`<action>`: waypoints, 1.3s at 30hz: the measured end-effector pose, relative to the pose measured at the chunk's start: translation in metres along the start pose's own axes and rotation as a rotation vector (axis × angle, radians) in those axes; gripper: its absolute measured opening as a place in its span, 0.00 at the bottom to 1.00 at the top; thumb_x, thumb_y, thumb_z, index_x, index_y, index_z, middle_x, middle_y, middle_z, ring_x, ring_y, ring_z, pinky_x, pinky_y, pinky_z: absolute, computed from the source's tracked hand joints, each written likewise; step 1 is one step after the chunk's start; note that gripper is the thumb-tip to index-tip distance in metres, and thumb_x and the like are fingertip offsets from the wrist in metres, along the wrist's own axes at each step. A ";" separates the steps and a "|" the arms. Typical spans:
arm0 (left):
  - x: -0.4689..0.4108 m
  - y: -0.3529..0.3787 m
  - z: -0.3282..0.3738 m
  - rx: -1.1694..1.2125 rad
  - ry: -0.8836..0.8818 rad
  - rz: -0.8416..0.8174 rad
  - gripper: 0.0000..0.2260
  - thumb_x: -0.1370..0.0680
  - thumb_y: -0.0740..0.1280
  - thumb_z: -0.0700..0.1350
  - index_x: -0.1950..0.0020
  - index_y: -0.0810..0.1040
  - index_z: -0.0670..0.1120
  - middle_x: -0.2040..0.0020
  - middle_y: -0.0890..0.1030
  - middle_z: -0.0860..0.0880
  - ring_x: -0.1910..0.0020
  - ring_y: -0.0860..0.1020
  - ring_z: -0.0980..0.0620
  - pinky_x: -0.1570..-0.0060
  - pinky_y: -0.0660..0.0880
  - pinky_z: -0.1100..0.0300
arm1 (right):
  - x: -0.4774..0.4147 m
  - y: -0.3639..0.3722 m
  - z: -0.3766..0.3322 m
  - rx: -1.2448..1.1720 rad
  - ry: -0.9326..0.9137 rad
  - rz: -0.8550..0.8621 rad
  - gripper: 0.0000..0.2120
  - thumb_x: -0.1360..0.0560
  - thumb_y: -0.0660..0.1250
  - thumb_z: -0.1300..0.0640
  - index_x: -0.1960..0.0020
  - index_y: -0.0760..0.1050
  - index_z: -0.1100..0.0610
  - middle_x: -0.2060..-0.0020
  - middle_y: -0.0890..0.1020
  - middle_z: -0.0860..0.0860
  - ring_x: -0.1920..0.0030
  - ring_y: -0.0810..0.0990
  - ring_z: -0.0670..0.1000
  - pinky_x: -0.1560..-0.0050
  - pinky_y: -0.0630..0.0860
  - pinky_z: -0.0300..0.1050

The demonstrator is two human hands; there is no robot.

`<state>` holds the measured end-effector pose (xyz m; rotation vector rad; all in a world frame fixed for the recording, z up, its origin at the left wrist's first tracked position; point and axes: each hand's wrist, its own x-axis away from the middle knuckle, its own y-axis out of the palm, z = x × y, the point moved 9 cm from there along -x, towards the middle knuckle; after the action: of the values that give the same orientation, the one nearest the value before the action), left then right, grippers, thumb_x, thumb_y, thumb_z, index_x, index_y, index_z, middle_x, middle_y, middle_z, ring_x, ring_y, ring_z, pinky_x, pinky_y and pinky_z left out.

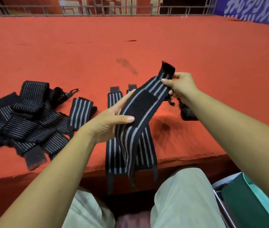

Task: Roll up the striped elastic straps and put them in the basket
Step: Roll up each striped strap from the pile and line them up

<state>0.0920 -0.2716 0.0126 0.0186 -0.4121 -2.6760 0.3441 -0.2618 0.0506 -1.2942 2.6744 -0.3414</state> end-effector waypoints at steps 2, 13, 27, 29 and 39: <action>0.004 -0.008 -0.014 -0.016 -0.091 0.030 0.33 0.28 0.73 0.38 0.25 0.69 0.52 0.30 0.76 0.46 0.38 0.80 0.45 0.43 0.80 0.51 | -0.004 -0.005 0.006 -0.026 0.036 0.039 0.07 0.23 0.72 0.61 0.47 0.77 0.59 0.66 0.80 0.57 0.82 0.74 0.44 0.82 0.67 0.35; 0.040 -0.065 -0.094 -0.263 -0.478 0.321 0.11 0.21 0.68 0.40 0.39 0.79 0.41 0.44 0.85 0.43 0.44 0.83 0.45 0.39 0.78 0.48 | -0.008 0.009 0.002 -0.139 -0.139 0.221 0.05 0.24 0.72 0.61 0.57 0.78 0.55 0.62 0.82 0.53 0.59 0.84 0.54 0.54 0.84 0.50; 0.034 -0.042 -0.078 0.435 -0.204 0.305 0.15 0.17 0.59 0.38 0.30 0.73 0.43 0.36 0.79 0.36 0.42 0.82 0.42 0.48 0.83 0.49 | -0.002 0.041 -0.005 -0.024 -0.197 0.163 0.11 0.26 0.73 0.56 0.62 0.76 0.44 0.68 0.79 0.44 0.65 0.75 0.49 0.64 0.72 0.50; 0.031 -0.040 -0.077 0.445 -0.183 0.280 0.17 0.16 0.57 0.37 0.28 0.71 0.42 0.34 0.78 0.35 0.37 0.80 0.40 0.42 0.79 0.46 | -0.001 0.042 -0.003 -0.031 -0.198 0.148 0.10 0.27 0.73 0.54 0.63 0.77 0.43 0.68 0.79 0.45 0.64 0.76 0.49 0.61 0.78 0.58; 0.028 -0.028 -0.095 0.409 -0.214 0.254 0.20 0.17 0.55 0.34 0.26 0.69 0.46 0.33 0.78 0.38 0.34 0.78 0.39 0.39 0.77 0.42 | 0.003 0.048 -0.002 -0.068 -0.212 0.075 0.07 0.27 0.73 0.55 0.62 0.78 0.46 0.67 0.80 0.48 0.58 0.85 0.55 0.52 0.81 0.65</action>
<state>0.0628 -0.2859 -0.0850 -0.1868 -0.9559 -2.3106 0.3059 -0.2354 0.0393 -1.1720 2.5655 -0.0986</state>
